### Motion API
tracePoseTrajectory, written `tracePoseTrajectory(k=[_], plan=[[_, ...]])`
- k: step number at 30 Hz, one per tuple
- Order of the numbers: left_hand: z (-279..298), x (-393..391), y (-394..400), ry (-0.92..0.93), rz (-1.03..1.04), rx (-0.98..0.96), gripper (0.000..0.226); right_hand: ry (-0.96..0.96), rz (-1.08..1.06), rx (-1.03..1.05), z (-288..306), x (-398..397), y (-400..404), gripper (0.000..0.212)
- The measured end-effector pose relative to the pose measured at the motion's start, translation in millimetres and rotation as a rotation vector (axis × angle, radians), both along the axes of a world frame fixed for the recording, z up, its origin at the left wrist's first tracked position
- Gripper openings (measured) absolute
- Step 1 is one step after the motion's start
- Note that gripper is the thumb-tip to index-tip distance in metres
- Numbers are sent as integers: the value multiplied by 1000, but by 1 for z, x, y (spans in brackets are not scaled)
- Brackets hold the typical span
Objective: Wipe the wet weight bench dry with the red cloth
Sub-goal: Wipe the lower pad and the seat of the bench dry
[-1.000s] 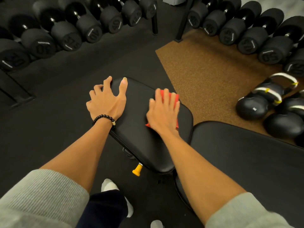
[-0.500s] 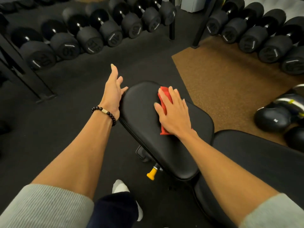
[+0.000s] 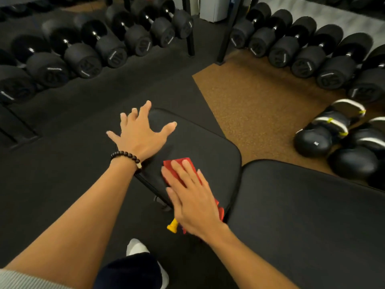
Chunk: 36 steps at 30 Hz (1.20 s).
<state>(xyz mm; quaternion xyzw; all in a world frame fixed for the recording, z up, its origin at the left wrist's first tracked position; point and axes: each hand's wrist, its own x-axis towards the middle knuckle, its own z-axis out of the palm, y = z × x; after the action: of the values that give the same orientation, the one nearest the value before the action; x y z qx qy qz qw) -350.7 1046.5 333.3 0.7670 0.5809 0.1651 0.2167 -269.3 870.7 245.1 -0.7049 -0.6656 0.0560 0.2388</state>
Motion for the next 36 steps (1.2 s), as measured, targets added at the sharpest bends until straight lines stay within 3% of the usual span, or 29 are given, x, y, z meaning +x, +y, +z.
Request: tracePoseTrajectory(k=[5, 7, 12, 14, 18, 20, 23, 26, 28, 30, 32, 36], plan=[[-18, 18, -25, 378, -142, -106, 96, 211, -344, -29, -9, 57, 17, 62], [-21, 17, -28, 426, -147, -89, 92, 247, -402, -21, -4, 44, 24, 72], [-9, 27, -32, 400, -109, -162, 82, 110, 36, 75, -19, -1, -38, 79], [-7, 31, -37, 380, -111, -161, 78, 133, 59, 65, -32, 22, -62, 81], [-4, 47, -67, 248, -175, -35, 63, 437, -420, 97, -15, 99, -82, 70], [-3, 63, -86, 140, -263, 3, 54, 492, -584, 149, 14, 137, -94, 64], [-6, 93, -114, 28, -418, -13, 44, 333, -592, 74, 42, 178, -121, 55], [-17, 124, -138, 40, -595, -59, 36, 255, -541, -124, 30, 188, -143, 51], [-30, 139, -151, 172, -669, -90, 37, 141, -430, -275, 12, 179, -156, 50], [-45, 145, -158, 359, -704, -114, 42, -52, -339, -336, -5, 169, -166, 51], [-56, 143, -160, 473, -740, -120, 46, -123, -337, -368, -12, 174, -164, 52], [-60, 140, -155, 477, -766, -140, 46, -203, -465, -402, -15, 219, -123, 52]])
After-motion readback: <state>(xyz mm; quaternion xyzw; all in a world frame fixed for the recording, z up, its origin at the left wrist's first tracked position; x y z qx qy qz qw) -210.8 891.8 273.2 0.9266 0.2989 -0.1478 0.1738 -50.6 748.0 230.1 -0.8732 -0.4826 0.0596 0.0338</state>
